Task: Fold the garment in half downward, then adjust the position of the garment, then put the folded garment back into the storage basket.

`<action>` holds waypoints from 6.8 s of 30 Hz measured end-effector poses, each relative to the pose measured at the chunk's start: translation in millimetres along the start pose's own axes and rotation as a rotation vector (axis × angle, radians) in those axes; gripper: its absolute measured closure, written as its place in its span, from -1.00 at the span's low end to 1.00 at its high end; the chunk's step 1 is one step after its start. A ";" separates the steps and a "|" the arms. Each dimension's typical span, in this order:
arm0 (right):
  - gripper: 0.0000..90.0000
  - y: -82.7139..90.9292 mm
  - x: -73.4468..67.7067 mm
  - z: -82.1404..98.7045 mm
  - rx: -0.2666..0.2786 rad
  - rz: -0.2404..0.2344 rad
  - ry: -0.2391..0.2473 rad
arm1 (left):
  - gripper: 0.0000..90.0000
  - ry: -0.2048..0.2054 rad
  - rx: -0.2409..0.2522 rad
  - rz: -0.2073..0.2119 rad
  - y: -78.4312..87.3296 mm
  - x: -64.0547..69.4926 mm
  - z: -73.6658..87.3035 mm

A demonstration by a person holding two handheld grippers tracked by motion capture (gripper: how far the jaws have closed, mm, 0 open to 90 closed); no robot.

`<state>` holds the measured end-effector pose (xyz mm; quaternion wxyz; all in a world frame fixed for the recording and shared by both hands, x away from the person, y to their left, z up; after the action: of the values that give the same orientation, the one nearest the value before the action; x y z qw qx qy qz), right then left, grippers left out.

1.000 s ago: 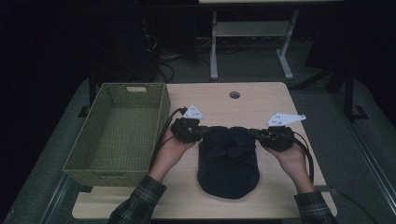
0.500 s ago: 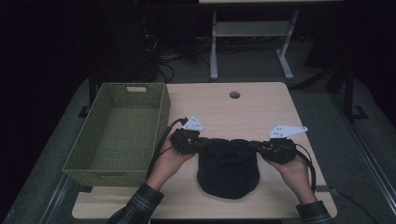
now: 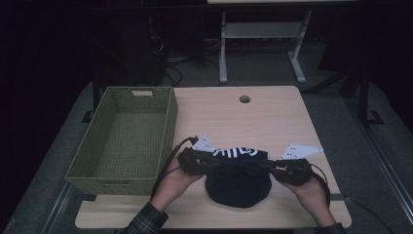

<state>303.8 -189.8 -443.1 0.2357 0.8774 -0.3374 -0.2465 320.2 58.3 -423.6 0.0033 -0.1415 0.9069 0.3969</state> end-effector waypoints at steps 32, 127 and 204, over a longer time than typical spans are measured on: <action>0.52 0.3 -31.7 76.1 -0.131 -0.061 0.024 | 0.75 -0.003 -0.131 0.133 -30.0 54.5 39.0; -0.51 8.2 21.2 56.1 0.000 0.127 -0.099 | -0.47 0.209 -0.174 0.019 -55.1 -33.4 39.3; -0.77 -11.0 55.5 68.4 -0.065 0.274 -0.147 | 0.60 0.140 -0.126 0.171 34.1 -41.6 -34.6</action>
<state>304.6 -238.8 -517.2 0.2703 0.7946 -0.4621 -0.2863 354.9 65.9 -370.6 -0.1027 -0.0908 0.8869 0.4412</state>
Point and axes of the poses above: each handheld gripper's, and its own axes: y roughly backward along the jaws, z roughly out of its underside, x roughly to its right, the point moved 5 cm from there along -y, roughly forward along the jaws, and after that the axes turned 14 degrees about -y, right-handed, at the moved point
